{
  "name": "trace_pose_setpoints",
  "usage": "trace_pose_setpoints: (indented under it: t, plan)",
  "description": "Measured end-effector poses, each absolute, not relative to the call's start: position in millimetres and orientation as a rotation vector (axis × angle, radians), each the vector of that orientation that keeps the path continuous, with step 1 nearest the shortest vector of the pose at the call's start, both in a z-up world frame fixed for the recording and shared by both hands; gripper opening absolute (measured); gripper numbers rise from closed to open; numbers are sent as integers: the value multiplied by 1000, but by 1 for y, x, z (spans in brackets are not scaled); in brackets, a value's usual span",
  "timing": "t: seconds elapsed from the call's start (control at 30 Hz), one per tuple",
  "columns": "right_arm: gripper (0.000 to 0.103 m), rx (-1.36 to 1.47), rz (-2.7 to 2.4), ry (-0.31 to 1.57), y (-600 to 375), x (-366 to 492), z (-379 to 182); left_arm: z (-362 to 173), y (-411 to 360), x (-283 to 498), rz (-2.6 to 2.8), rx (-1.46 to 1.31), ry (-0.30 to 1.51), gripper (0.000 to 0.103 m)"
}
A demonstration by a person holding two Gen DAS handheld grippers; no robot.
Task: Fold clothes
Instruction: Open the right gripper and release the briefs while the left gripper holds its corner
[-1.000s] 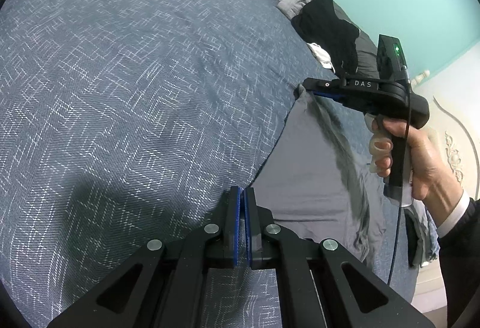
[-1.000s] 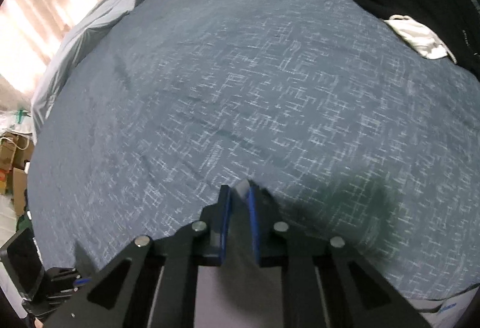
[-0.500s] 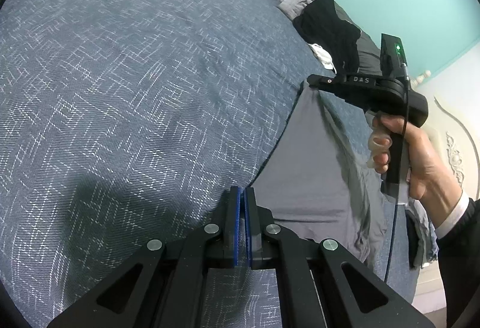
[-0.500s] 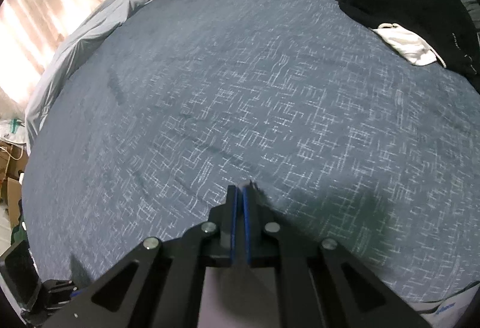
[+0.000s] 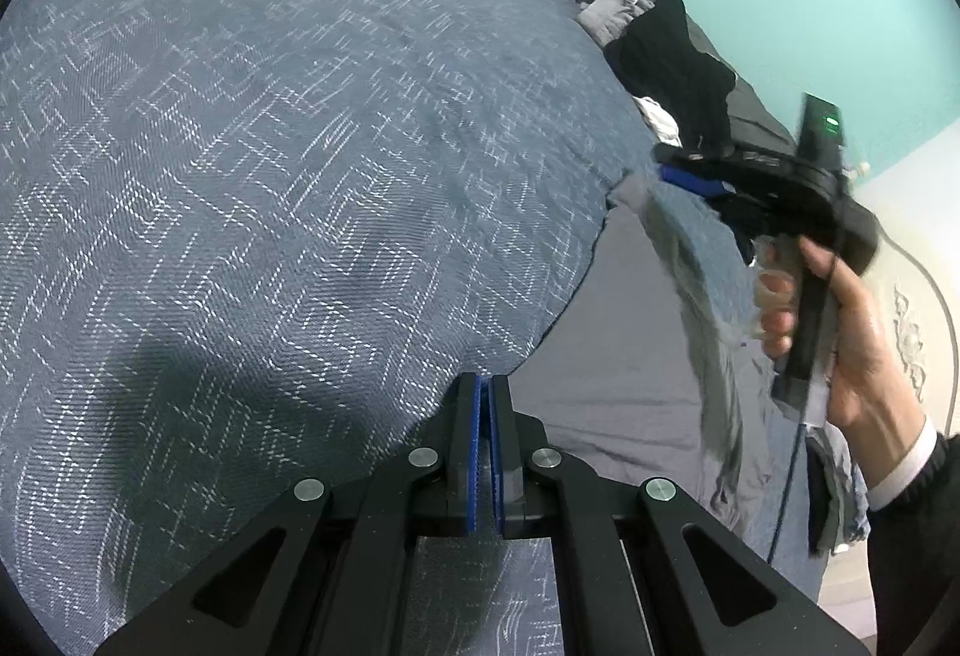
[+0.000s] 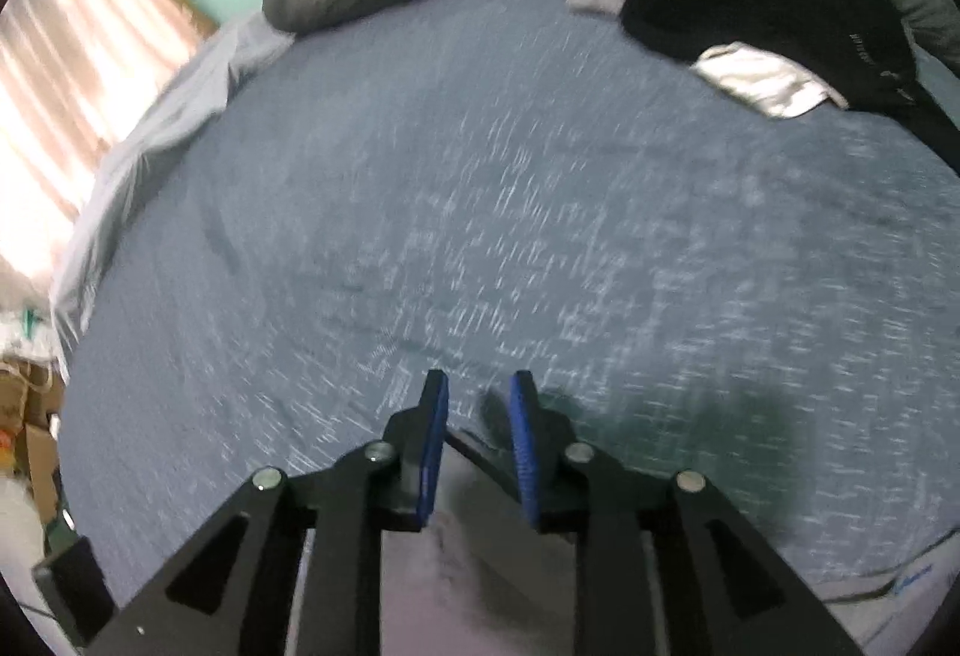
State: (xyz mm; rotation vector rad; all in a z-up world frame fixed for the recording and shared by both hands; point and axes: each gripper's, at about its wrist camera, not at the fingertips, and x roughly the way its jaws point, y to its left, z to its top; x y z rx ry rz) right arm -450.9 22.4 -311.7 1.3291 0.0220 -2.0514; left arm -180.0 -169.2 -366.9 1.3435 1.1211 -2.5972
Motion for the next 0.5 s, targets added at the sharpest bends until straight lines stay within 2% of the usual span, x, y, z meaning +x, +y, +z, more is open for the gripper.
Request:
trace_pose_setpoints:
  t: [0.23,0.5]
  plan:
    - [23,1303,-2041,-24,69,-403,-290,-369,-170,-184,-2596,1349,1128,3]
    - [23,1340,-2039,-26,131,-308,-308,-368,-163,-188,-2597,1346,1076,3]
